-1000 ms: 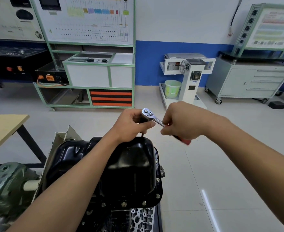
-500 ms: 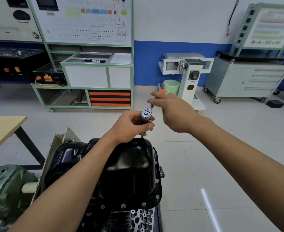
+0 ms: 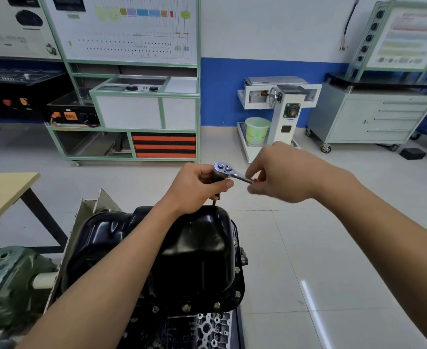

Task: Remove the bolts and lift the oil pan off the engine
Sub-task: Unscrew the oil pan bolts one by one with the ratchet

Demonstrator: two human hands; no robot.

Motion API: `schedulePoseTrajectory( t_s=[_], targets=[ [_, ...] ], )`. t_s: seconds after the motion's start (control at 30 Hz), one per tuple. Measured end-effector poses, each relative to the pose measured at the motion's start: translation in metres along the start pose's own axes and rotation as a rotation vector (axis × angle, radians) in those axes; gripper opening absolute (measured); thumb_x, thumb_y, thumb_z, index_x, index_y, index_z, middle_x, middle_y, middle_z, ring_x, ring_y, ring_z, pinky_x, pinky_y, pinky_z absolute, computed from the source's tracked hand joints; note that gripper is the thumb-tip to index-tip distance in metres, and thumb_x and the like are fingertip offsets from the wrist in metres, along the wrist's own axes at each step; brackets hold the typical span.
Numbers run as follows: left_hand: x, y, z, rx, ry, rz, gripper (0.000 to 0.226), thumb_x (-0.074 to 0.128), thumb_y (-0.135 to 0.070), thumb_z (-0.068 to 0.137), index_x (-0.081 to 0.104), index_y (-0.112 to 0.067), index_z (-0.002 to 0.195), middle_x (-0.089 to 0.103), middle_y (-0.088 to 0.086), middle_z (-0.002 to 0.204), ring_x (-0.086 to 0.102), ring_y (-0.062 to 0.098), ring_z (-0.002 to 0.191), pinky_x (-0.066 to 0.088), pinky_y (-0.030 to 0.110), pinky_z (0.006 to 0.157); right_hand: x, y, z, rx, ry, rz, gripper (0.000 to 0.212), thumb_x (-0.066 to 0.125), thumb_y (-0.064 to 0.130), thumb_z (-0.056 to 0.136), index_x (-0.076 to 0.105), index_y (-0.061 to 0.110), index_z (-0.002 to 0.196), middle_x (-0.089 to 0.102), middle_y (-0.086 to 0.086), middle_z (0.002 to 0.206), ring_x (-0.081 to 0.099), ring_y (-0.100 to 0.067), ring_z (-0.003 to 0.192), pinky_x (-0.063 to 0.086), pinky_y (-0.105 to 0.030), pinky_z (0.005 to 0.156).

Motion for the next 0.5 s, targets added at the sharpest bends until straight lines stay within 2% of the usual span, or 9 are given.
schedulePoseTrajectory(
  t_s=[0.1, 0.2, 0.27, 0.37, 0.43, 0.5],
  targets=[
    [0.0, 0.0, 0.001, 0.028, -0.003, 0.017, 0.033, 0.076, -0.003, 0.089, 0.082, -0.034, 0.079, 0.076, 0.007, 0.078, 0.066, 0.018, 0.072, 0.059, 0.027, 0.064, 0.013, 0.017, -0.003, -0.042, 0.028, 0.099, 0.025, 0.071, 0.042, 0.087, 0.073, 0.022, 0.102, 0.069, 0.002, 0.081, 0.063, -0.01, 0.078, 0.05, -0.03, 0.068],
    [-0.003, 0.0, 0.001, 0.054, -0.021, -0.023, 0.033, 0.072, 0.006, 0.087, 0.081, -0.025, 0.081, 0.078, 0.006, 0.082, 0.07, 0.017, 0.075, 0.06, 0.029, 0.067, 0.026, 0.036, -0.005, -0.094, 0.0, 0.297, 0.03, 0.068, 0.035, 0.09, 0.066, 0.006, 0.093, 0.065, -0.007, 0.068, 0.058, -0.003, 0.058, 0.047, -0.027, 0.06],
    [-0.003, 0.0, 0.001, 0.064, -0.024, -0.033, 0.028, 0.072, 0.008, 0.087, 0.08, -0.018, 0.084, 0.079, 0.006, 0.085, 0.071, 0.015, 0.076, 0.058, 0.027, 0.07, 0.032, 0.041, -0.004, -0.058, -0.036, 0.403, 0.03, 0.068, 0.032, 0.09, 0.065, 0.003, 0.095, 0.061, -0.007, 0.063, 0.054, -0.002, 0.048, 0.045, -0.027, 0.053],
    [-0.004, 0.001, 0.001, 0.066, -0.027, -0.046, 0.031, 0.073, 0.008, 0.087, 0.081, -0.022, 0.082, 0.079, 0.007, 0.085, 0.07, 0.016, 0.075, 0.057, 0.026, 0.069, 0.036, 0.043, -0.003, -0.034, -0.027, 0.476, 0.025, 0.069, 0.03, 0.09, 0.065, 0.008, 0.102, 0.062, -0.001, 0.066, 0.054, -0.002, 0.047, 0.043, -0.021, 0.048],
    [-0.003, 0.001, 0.002, 0.058, -0.034, -0.045, 0.031, 0.074, 0.007, 0.086, 0.081, -0.023, 0.079, 0.077, 0.015, 0.083, 0.067, 0.023, 0.074, 0.059, 0.031, 0.066, 0.031, 0.039, -0.004, -0.061, 0.02, 0.453, 0.02, 0.069, 0.026, 0.09, 0.067, 0.014, 0.106, 0.066, 0.002, 0.075, 0.06, -0.007, 0.06, 0.043, -0.018, 0.052],
    [-0.002, 0.002, 0.002, 0.039, -0.028, -0.027, 0.024, 0.078, 0.003, 0.084, 0.081, -0.02, 0.082, 0.072, 0.02, 0.079, 0.061, 0.027, 0.07, 0.058, 0.039, 0.066, 0.023, 0.025, -0.003, -0.04, 0.057, 0.327, 0.023, 0.069, 0.026, 0.09, 0.069, 0.034, 0.111, 0.069, 0.004, 0.084, 0.063, -0.016, 0.073, 0.048, -0.025, 0.062]
  ],
)
Point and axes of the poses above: each hand's wrist, its own z-axis towards the middle knuckle, its own x-axis out of the palm, y = z × x, the point moved 6 cm from there along z, towards the middle knuckle
